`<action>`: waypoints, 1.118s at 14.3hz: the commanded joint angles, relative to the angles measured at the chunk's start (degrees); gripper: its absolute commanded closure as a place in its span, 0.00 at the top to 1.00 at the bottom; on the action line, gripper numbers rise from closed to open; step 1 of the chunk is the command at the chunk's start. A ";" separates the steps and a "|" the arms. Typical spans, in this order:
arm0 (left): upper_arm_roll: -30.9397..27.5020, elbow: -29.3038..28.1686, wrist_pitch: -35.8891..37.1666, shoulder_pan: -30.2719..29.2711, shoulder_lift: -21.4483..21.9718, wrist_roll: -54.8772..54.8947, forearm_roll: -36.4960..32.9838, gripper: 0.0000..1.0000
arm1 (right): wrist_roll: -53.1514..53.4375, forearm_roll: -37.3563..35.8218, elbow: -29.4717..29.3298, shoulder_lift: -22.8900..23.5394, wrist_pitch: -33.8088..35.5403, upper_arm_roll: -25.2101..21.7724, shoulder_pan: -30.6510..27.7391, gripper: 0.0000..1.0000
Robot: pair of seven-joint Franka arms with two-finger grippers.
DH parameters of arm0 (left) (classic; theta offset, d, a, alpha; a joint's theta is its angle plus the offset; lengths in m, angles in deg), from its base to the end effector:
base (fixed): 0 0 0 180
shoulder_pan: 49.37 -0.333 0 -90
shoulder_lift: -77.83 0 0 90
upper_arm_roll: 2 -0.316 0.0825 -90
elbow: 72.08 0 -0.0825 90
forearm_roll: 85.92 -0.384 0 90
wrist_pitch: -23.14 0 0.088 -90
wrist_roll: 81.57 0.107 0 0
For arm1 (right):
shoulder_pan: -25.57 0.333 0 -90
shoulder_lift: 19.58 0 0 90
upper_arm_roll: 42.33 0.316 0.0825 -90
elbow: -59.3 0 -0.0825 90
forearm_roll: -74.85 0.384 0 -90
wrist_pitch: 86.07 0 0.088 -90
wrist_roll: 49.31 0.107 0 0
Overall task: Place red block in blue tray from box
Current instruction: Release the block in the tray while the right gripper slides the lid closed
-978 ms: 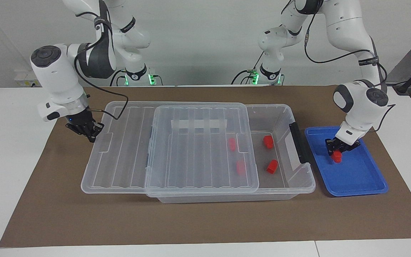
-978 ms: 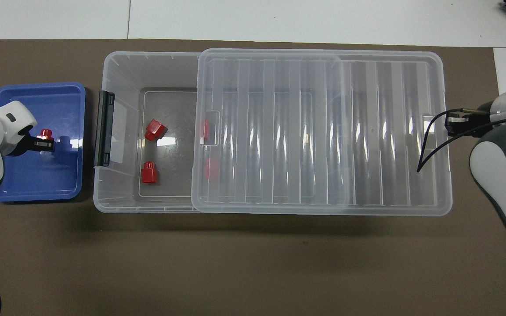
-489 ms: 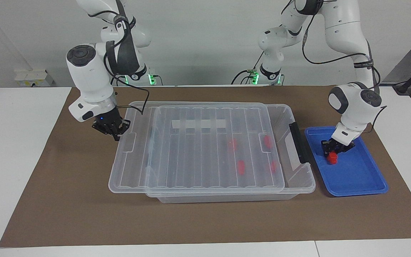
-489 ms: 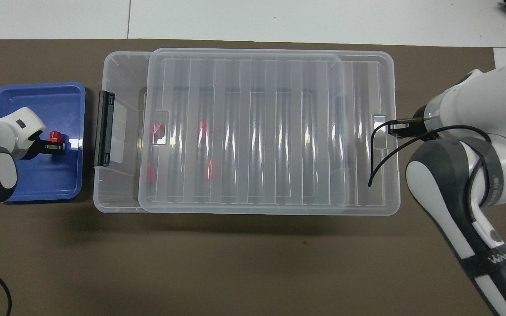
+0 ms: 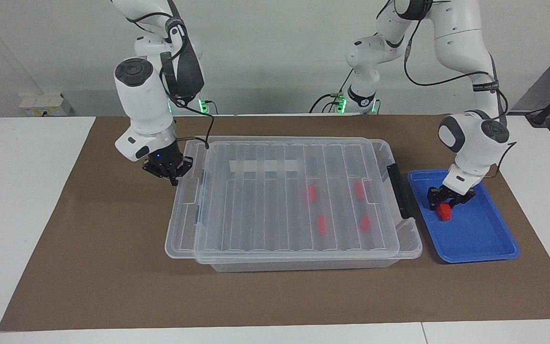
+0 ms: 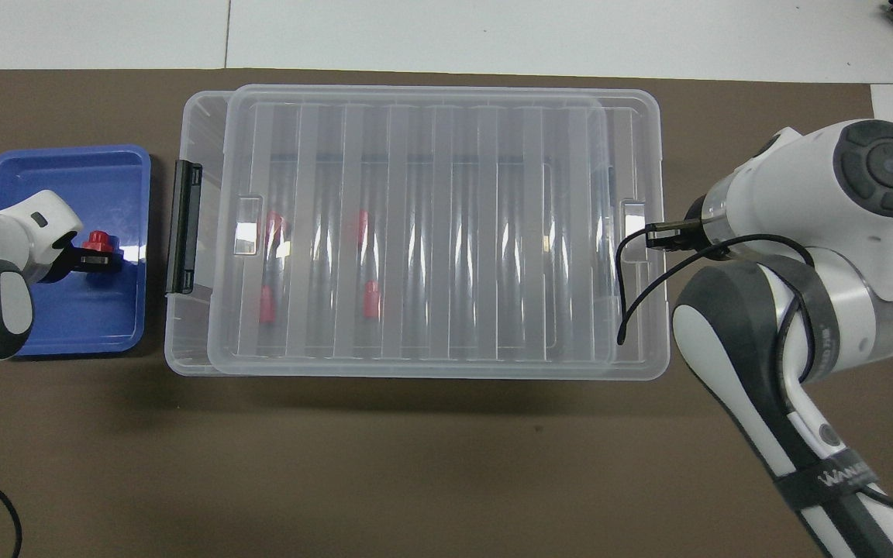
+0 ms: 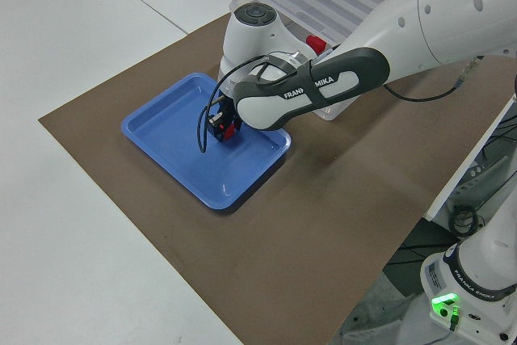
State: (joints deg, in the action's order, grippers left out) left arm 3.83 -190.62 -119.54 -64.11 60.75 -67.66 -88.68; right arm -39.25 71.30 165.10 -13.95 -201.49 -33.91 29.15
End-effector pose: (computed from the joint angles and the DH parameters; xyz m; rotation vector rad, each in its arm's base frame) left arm 0.5923 0.0943 0.2996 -3.1037 0.1824 -0.1903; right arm 0.5841 0.1179 0.4759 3.1098 0.0891 0.1209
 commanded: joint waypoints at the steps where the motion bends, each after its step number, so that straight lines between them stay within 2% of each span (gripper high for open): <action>1: 0.06 1.19 1.51 0.15 0.90 -0.29 0.84 0.60 | 0.31 1.10 0.73 -0.62 -0.16 0.37 1.77 0.00; 5: 0.76 11.82 19.33 1.03 3.62 -1.07 2.14 0.60 | 1.01 1.10 0.64 -0.54 -0.51 0.37 2.57 0.00; 6: 0.76 13.84 22.59 1.47 4.59 -1.95 3.20 0.64 | 1.01 1.10 0.64 -0.45 -0.69 0.37 2.57 0.00; 7: 0.76 15.86 25.67 1.99 5.90 -2.57 3.38 0.75 | 0.93 1.10 0.64 -0.54 -0.69 0.37 2.57 0.00; 8: 0.76 18.41 29.62 2.35 6.96 -2.57 3.38 0.90 | 0.84 1.10 0.55 -0.45 -0.69 0.37 2.57 0.00; 9: 0.76 21.74 34.44 2.78 7.75 -2.66 3.38 1.00 | 0.66 1.10 0.38 -0.45 -0.51 0.37 2.57 0.00; 10: 0.76 24.38 38.75 3.22 8.81 -2.75 3.30 1.00 | 0.75 1.10 0.11 -0.45 -0.43 0.37 2.48 0.00; 13: 1.03 24.42 40.03 4.55 13.20 -2.14 3.38 1.00 | 1.01 1.18 0.02 -1.50 0.36 0.11 1.52 0.00; 16: 1.03 23.97 39.14 6.13 13.91 -2.40 3.30 1.00 | 1.10 1.18 0.20 -3.78 3.69 0.11 -1.55 0.00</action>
State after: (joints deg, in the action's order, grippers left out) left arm 5.38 -165.61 -80.31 -59.18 74.22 -69.76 -86.15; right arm -38.49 71.43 164.72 -15.30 -200.40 -34.14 29.59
